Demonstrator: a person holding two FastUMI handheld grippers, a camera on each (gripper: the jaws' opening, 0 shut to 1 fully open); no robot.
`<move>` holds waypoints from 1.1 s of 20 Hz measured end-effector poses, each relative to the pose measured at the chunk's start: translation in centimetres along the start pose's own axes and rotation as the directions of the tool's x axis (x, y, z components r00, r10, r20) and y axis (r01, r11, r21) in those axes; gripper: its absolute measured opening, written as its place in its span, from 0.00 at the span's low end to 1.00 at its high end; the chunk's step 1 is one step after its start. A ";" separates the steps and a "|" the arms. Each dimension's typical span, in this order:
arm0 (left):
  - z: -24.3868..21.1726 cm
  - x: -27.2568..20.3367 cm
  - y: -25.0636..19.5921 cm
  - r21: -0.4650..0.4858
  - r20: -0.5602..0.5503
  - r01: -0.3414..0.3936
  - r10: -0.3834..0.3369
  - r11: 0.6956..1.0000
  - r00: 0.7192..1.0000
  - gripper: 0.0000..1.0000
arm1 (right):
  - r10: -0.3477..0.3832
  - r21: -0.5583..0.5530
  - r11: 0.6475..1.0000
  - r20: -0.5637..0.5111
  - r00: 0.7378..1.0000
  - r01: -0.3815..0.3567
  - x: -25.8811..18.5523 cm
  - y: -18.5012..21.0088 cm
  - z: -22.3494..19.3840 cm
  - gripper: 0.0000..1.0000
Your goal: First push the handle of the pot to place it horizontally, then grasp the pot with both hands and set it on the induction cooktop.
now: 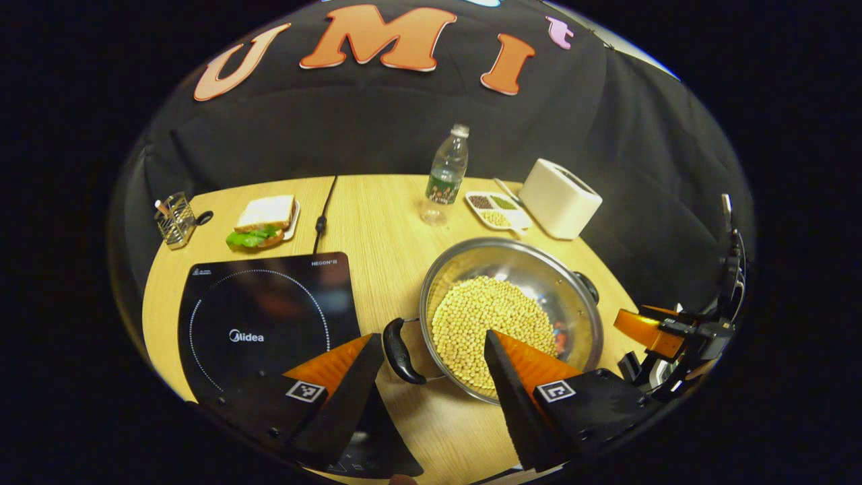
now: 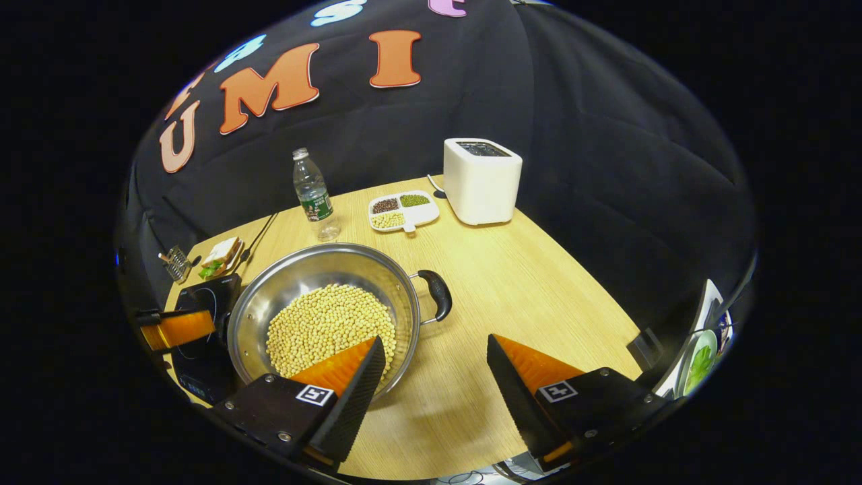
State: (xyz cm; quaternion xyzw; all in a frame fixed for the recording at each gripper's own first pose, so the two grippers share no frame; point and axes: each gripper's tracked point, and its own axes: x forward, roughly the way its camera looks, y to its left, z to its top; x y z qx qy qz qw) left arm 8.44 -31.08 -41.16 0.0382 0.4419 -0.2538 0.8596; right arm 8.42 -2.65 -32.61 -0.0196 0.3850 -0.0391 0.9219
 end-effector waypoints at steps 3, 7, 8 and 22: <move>-0.5 1.9 0.3 -0.024 -0.051 -0.011 0.009 1.000 0.999 0.99 | -0.011 -0.020 1.000 -0.017 1.000 0.011 1.4 0.1 0.4 0.95; -1.8 3.5 0.3 -0.034 -0.132 -0.029 0.024 0.999 0.991 0.98 | 0.019 -0.026 0.999 -0.072 0.997 -0.021 4.6 0.0 0.8 0.95; -2.1 3.8 0.2 -0.049 -0.148 -0.035 0.027 0.998 0.989 0.98 | 0.041 -0.024 0.999 -0.092 0.995 -0.043 5.6 0.3 0.9 0.95; -4.5 7.2 -1.9 -0.067 -0.286 -0.087 0.064 0.994 0.956 0.98 | 0.178 -0.002 0.983 -0.250 0.952 -0.184 10.3 -0.5 -0.8 0.53</move>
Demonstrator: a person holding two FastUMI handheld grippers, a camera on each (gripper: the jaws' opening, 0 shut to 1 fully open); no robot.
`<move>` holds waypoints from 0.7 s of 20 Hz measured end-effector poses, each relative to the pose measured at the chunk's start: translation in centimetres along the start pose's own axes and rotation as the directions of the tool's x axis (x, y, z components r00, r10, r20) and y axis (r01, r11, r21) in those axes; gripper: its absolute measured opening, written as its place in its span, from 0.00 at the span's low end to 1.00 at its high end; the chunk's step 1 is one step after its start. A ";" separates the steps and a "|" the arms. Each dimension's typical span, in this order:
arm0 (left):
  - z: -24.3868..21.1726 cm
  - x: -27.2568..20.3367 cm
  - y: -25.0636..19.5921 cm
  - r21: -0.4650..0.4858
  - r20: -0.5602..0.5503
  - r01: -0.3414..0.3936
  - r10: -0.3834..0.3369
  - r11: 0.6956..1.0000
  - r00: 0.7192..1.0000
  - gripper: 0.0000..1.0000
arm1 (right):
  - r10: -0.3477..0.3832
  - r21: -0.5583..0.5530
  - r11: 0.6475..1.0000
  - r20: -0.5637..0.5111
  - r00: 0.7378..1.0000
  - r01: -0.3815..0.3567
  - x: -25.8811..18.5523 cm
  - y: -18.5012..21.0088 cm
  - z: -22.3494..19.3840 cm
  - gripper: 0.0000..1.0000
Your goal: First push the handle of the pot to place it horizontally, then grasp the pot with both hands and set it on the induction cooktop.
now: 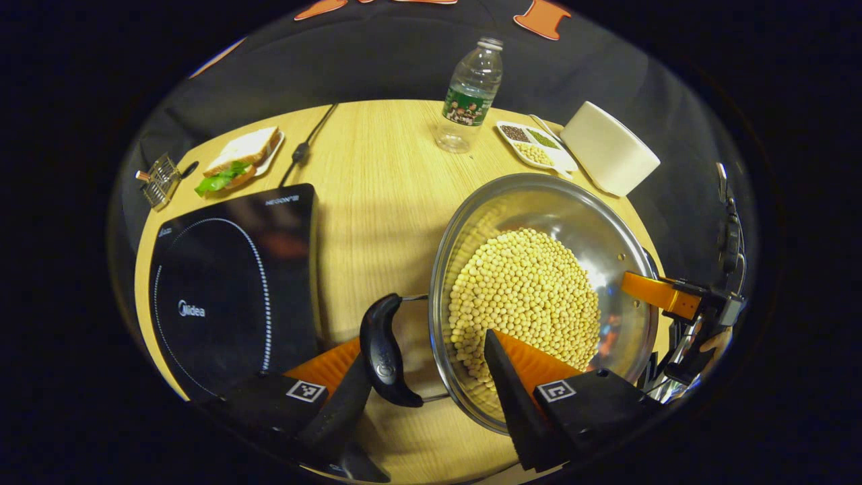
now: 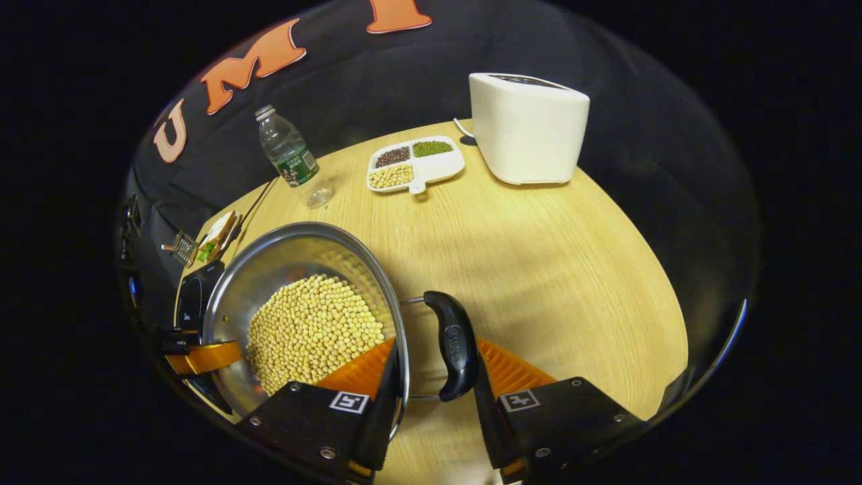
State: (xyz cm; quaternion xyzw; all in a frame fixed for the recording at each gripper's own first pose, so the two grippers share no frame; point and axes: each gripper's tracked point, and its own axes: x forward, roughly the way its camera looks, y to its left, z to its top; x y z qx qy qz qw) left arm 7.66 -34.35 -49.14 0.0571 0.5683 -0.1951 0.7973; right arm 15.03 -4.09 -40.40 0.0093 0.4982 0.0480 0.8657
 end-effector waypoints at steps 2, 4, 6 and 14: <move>-0.6 1.2 0.2 0.003 -0.042 -0.039 0.039 0.999 0.998 0.98 | -0.006 0.001 1.000 0.001 1.000 0.006 -0.2 -0.6 -0.2 0.56; -0.8 1.3 0.5 -0.029 -0.073 -0.044 0.041 0.999 0.996 0.83 | -0.014 0.003 1.000 -0.003 1.000 0.014 -0.3 -0.9 -0.3 0.53; -0.4 1.3 -0.1 -0.192 -0.094 0.020 -0.039 0.981 0.995 0.74 | -0.017 0.014 1.000 -0.010 1.000 0.017 -0.4 -1.2 -0.4 0.56; 1.0 0.5 -0.3 -0.137 -0.064 0.016 -0.025 0.990 0.998 0.57 | -0.016 0.100 0.995 -0.052 0.999 0.021 -1.7 -1.5 -1.8 0.49</move>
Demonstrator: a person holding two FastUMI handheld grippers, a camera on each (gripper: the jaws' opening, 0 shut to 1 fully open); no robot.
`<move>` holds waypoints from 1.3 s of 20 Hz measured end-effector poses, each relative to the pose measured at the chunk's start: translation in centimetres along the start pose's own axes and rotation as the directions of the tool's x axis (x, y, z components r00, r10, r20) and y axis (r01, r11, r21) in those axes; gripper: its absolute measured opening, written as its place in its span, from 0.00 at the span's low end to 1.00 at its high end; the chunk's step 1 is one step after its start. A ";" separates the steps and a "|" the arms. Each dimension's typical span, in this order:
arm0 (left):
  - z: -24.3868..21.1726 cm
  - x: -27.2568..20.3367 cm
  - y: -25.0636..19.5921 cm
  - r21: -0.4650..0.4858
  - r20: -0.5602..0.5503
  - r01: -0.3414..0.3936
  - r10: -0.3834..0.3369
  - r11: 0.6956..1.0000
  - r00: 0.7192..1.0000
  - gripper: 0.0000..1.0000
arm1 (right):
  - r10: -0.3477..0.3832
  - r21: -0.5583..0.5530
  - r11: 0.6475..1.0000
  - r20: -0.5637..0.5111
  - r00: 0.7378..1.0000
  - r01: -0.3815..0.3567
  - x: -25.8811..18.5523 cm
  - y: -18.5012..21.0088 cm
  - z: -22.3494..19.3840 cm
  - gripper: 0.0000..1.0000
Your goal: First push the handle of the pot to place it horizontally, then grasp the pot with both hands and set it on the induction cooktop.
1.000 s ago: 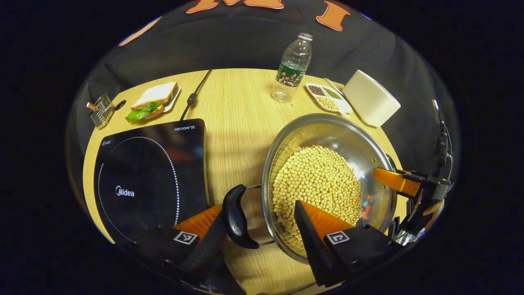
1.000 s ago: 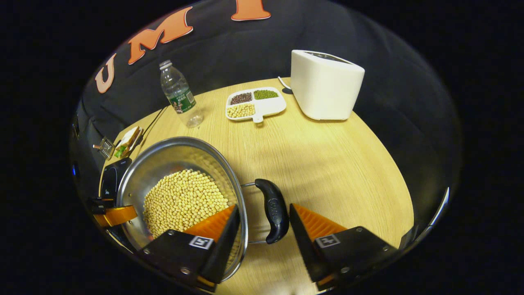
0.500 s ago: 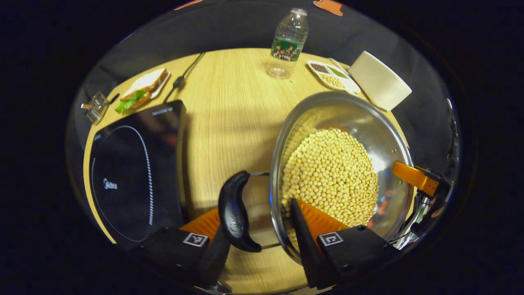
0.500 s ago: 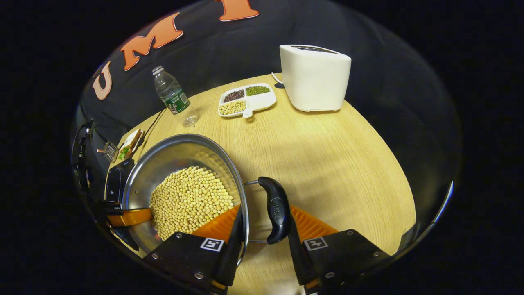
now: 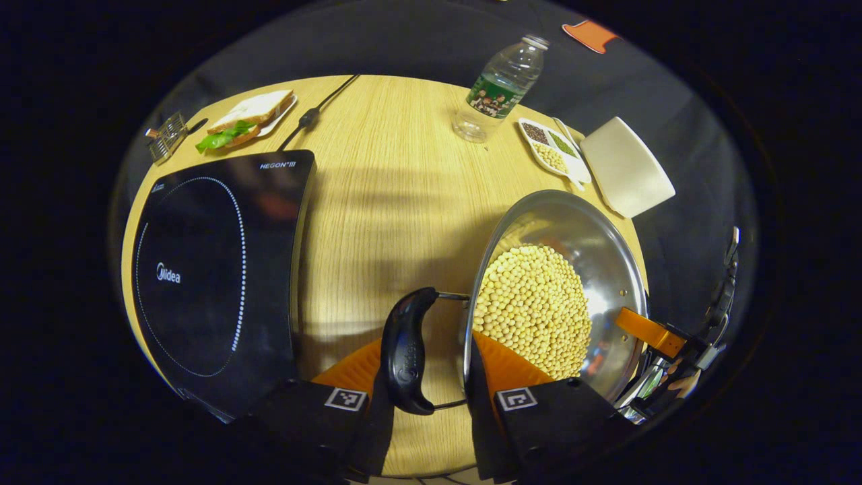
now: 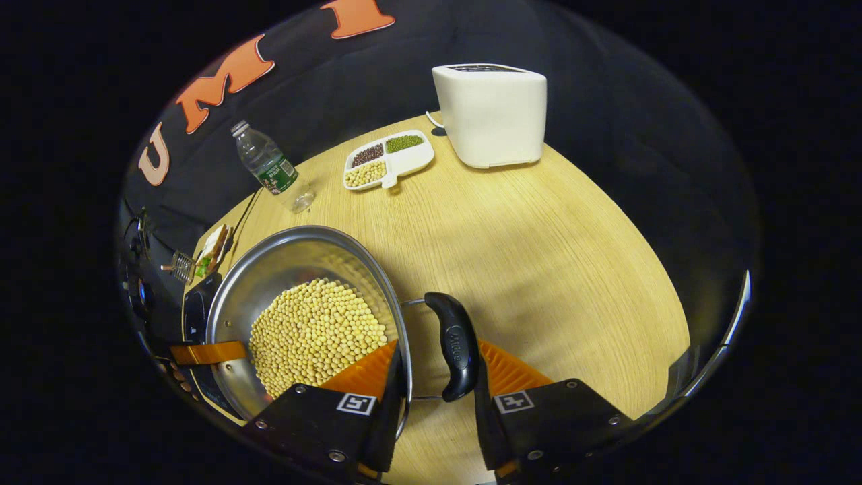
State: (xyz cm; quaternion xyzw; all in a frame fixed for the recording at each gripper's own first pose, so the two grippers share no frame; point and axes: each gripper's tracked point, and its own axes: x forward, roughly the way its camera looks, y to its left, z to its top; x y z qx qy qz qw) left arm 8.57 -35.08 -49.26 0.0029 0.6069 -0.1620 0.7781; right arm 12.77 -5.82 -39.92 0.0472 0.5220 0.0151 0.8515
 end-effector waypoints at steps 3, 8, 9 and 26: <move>0.7 -1.1 0.1 0.009 0.015 0.006 -0.006 1.000 1.000 0.56 | 0.004 0.029 1.000 0.029 1.000 -0.005 -1.1 0.4 0.4 0.49; 1.3 -2.1 0.8 0.023 0.056 0.009 -0.010 1.000 0.998 0.57 | 0.019 0.037 0.999 0.058 0.998 -0.021 -2.6 2.2 1.4 0.49; 1.2 -2.0 0.7 0.023 0.061 0.006 -0.008 1.000 0.998 0.56 | 0.023 0.036 0.999 0.062 0.998 -0.025 -2.8 2.8 1.6 0.45; 1.5 -8.5 6.5 -0.130 0.160 -0.046 0.067 0.990 0.985 0.56 | 0.152 -0.074 0.986 0.072 0.986 -0.147 -3.7 19.5 3.3 0.49</move>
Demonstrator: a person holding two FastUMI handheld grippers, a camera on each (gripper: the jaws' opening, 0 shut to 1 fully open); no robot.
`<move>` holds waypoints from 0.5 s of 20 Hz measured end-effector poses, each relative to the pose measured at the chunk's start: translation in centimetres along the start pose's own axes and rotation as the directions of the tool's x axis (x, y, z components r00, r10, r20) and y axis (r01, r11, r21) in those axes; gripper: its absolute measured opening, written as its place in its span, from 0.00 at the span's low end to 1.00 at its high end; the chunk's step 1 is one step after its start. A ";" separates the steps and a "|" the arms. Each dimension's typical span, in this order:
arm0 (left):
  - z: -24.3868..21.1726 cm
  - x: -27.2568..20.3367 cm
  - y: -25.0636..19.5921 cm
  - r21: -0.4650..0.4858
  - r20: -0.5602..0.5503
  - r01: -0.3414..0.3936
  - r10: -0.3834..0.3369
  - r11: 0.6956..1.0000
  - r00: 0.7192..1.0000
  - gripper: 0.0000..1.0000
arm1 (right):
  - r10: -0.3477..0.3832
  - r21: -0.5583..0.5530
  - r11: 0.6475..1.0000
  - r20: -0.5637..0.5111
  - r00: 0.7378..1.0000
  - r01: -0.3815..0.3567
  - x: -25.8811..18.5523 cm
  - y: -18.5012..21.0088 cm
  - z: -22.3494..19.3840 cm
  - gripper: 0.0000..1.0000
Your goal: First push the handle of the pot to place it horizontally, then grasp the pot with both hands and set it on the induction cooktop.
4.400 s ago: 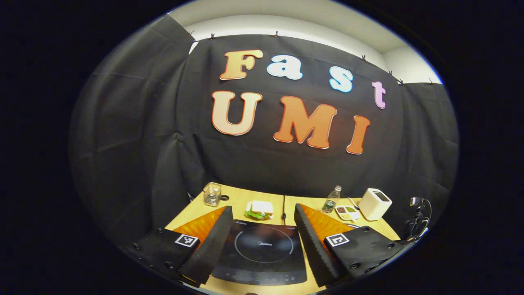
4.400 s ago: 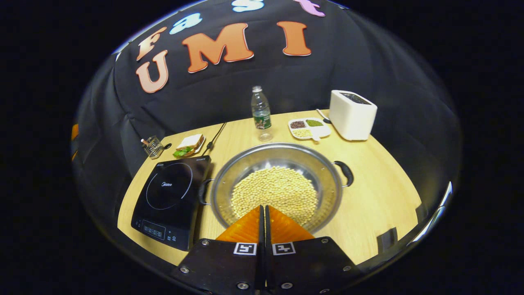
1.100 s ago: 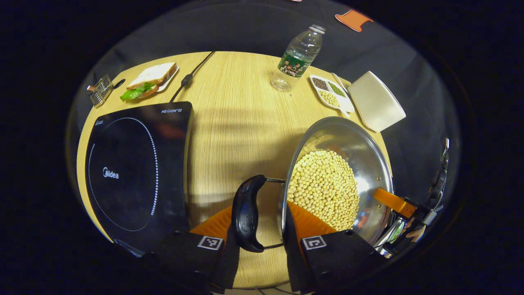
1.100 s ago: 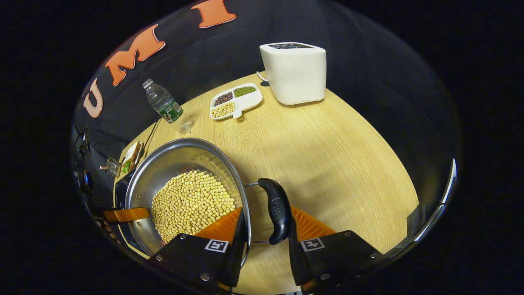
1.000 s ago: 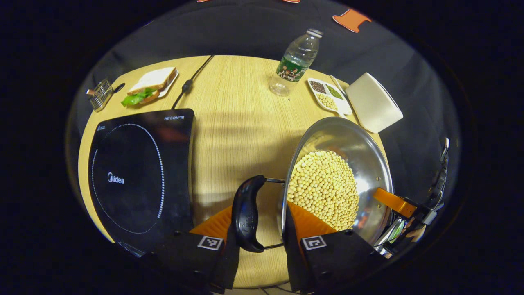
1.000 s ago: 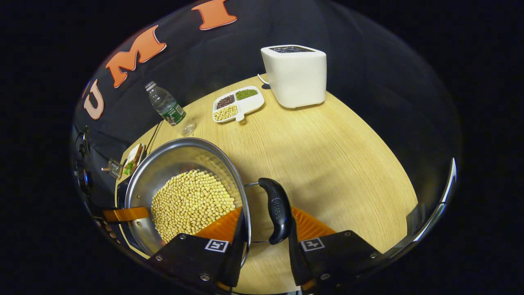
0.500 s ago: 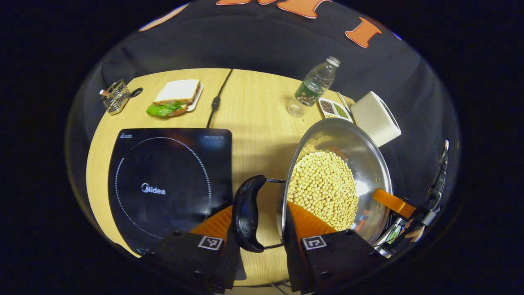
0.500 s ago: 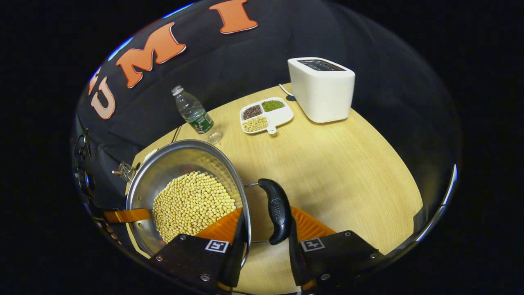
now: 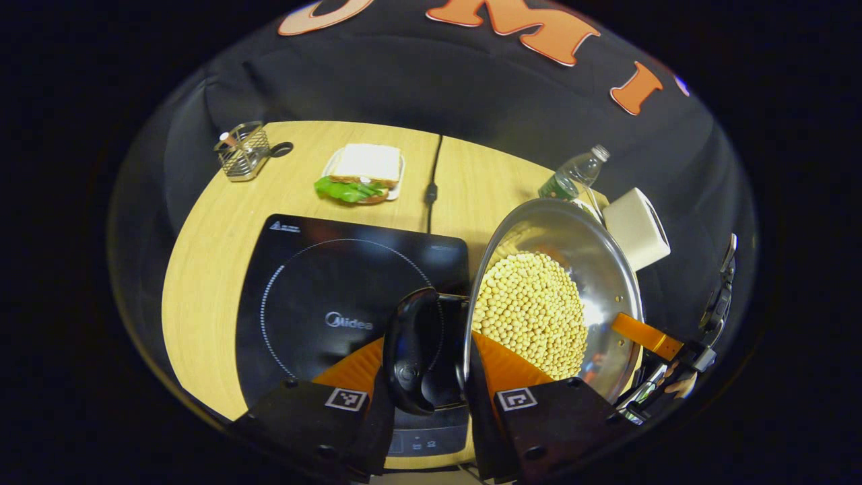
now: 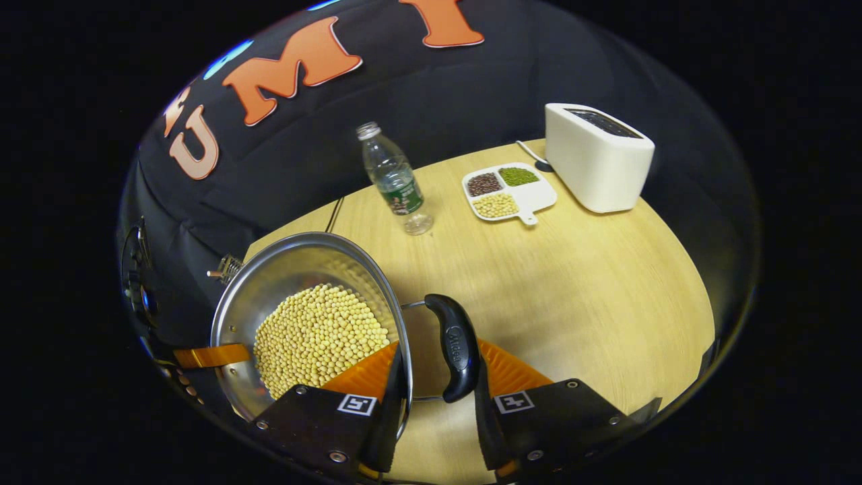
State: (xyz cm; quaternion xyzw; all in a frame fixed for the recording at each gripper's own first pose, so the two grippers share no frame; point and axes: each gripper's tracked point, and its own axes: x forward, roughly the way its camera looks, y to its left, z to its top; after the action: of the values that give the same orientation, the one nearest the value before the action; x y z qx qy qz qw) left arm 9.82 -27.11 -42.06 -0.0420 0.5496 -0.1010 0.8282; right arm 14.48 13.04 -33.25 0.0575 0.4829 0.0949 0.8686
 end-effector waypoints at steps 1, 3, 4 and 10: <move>0.2 -0.3 0.5 -0.007 0.001 -0.004 0.004 1.000 1.000 0.56 | 0.004 -0.006 1.000 -0.003 1.000 -0.005 0.2 0.9 -0.1 0.49; 0.6 -1.0 1.4 -0.018 0.004 -0.011 0.011 1.000 1.000 0.55 | 0.011 -0.012 1.000 -0.010 1.000 -0.011 1.1 2.6 -0.2 0.49; 0.6 -1.4 1.8 -0.027 0.002 -0.014 0.014 1.000 1.000 0.56 | 0.014 -0.017 1.000 -0.012 1.000 -0.014 1.5 3.3 -0.3 0.49; 0.7 -1.4 3.0 -0.064 -0.002 -0.034 0.034 0.997 0.999 0.56 | 0.037 -0.026 0.999 -0.039 0.999 -0.038 4.9 6.5 -0.8 0.49</move>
State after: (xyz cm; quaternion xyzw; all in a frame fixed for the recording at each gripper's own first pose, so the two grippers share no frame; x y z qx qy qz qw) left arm 10.31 -23.87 -41.07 -0.0592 0.5536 -0.0695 0.8278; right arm 15.61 20.48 -36.48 0.0531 0.4971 0.1188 0.8579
